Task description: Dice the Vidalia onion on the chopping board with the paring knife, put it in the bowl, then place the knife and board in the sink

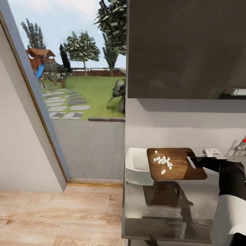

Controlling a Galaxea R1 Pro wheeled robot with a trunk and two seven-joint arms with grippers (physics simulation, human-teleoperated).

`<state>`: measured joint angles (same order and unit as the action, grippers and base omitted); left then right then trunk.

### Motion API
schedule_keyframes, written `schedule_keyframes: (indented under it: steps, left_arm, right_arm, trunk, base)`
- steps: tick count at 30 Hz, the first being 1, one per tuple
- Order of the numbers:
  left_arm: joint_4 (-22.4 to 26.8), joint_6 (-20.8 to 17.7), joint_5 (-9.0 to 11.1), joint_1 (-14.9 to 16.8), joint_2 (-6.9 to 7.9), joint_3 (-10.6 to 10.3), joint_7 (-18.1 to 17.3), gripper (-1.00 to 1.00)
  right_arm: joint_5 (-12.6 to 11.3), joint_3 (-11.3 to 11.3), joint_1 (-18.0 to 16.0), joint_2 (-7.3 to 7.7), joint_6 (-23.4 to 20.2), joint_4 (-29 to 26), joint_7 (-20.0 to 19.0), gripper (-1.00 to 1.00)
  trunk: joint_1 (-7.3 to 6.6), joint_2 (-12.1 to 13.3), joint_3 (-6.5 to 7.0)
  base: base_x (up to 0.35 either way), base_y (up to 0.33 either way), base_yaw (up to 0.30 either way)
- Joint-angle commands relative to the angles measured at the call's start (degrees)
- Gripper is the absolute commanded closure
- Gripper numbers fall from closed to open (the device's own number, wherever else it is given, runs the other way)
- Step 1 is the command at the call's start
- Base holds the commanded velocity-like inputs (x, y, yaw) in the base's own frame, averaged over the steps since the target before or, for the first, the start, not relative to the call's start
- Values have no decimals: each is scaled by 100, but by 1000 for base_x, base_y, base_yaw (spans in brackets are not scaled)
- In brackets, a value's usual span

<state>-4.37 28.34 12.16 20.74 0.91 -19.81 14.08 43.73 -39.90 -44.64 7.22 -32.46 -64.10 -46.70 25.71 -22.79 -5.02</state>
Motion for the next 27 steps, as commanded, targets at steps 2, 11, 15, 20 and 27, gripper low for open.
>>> schedule_keyframes:
  steps: [2,11,15,20,27]
  left_arm:
    - [-20,32,38,9,-3,-49,7,-100]
    - [-6,18,32,9,-16,-57,7,-100]
    - [-4,17,32,9,-13,-58,7,-100]
    - [-3,18,31,9,-34,-58,7,-100]
    - [-3,21,30,9,-38,-58,7,-100]
  right_arm:
    - [38,-9,-6,-1,-15,-6,-47,100]
    - [21,-12,-45,-68,39,-32,25,100]
    - [21,-10,-45,-127,38,-34,52,100]
    - [25,-9,-45,-211,160,-48,41,100]
    - [30,-9,-45,-221,391,-50,38,100]
  trunk:
    - [7,-13,-1]
    - [7,-13,7]
    - [7,-13,7]
    - [7,-13,7]
    - [7,-13,7]
  base:
    - [289,0,0]
    - [126,0,0]
    - [0,0,0]
    - [0,0,0]
    - [0,0,0]
